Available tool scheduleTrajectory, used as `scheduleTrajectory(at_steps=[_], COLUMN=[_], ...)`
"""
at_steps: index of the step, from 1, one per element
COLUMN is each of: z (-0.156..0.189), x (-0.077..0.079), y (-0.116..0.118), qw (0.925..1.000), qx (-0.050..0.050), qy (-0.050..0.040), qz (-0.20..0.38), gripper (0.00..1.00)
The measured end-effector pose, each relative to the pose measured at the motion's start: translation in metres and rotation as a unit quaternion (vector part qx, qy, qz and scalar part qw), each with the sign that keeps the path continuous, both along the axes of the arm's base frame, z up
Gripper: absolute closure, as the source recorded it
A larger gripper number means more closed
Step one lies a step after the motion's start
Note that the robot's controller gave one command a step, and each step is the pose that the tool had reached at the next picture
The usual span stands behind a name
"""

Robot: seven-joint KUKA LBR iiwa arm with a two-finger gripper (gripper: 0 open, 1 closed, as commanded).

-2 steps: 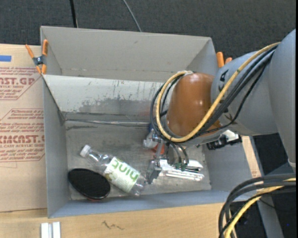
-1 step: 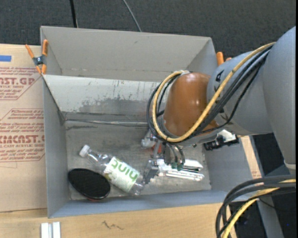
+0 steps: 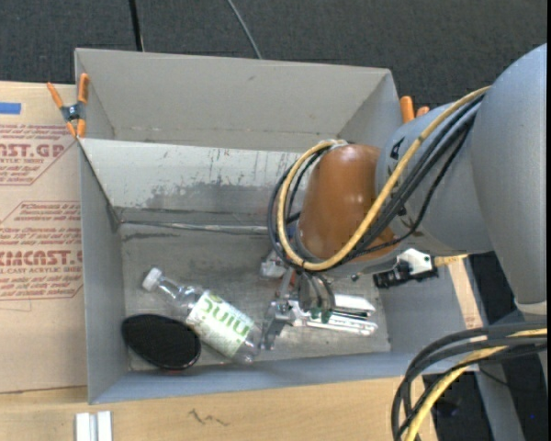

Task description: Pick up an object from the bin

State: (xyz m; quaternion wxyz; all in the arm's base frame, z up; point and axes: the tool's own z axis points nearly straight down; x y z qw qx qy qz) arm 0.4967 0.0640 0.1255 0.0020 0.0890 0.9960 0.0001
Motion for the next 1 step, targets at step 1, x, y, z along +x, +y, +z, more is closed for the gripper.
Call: scheduleTrajectory(at_steps=[1], z=[-0.0418], x=[-0.0018], y=[0.0271], qw=[1.0], qx=[0.0], qy=[0.0019], qz=[0.0], gripper=[0.0])
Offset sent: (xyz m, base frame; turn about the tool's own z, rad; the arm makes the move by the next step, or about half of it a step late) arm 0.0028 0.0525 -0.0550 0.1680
